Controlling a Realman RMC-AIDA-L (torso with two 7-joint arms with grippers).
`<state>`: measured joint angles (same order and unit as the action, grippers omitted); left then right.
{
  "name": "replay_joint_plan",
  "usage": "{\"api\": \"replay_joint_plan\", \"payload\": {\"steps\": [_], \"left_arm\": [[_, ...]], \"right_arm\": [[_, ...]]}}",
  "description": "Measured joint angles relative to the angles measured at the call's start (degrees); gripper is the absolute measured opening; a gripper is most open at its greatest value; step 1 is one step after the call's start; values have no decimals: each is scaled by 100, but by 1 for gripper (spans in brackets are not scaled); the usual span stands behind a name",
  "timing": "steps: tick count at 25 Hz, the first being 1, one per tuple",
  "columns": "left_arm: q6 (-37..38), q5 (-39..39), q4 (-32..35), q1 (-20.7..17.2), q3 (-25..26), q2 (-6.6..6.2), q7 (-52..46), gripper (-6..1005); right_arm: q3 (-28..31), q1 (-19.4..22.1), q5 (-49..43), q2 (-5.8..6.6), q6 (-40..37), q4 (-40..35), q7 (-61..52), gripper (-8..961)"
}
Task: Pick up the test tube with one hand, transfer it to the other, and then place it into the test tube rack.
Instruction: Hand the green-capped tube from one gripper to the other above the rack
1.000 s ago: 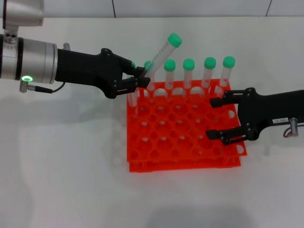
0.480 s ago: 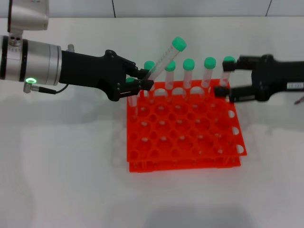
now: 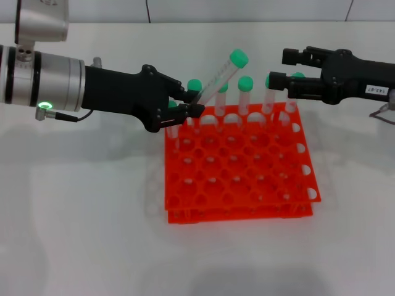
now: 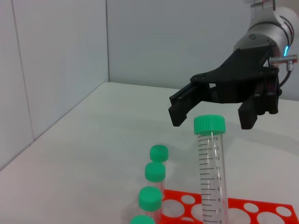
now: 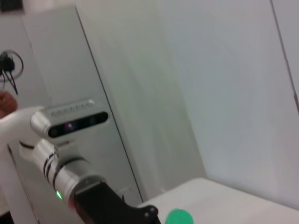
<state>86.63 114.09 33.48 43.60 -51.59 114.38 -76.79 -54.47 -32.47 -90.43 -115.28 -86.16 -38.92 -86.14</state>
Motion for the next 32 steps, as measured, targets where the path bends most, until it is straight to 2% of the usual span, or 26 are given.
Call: {"api": "replay_joint_plan", "payload": {"steps": [9, 19, 32], "left_arm": [[4, -22, 10, 7, -8, 8, 56, 271], [-2, -37, 10, 18, -9, 52, 72, 278], [-11, -17, 12, 61, -8, 138, 85, 286]], "right_arm": [[-55, -86, 857, -55, -161, 1042, 945, 797], [-353, -438, 1602, -91, -205, 2235, 1956, 792], [-425, -771, 2160, -90, -273, 3121, 2701, 792]]}}
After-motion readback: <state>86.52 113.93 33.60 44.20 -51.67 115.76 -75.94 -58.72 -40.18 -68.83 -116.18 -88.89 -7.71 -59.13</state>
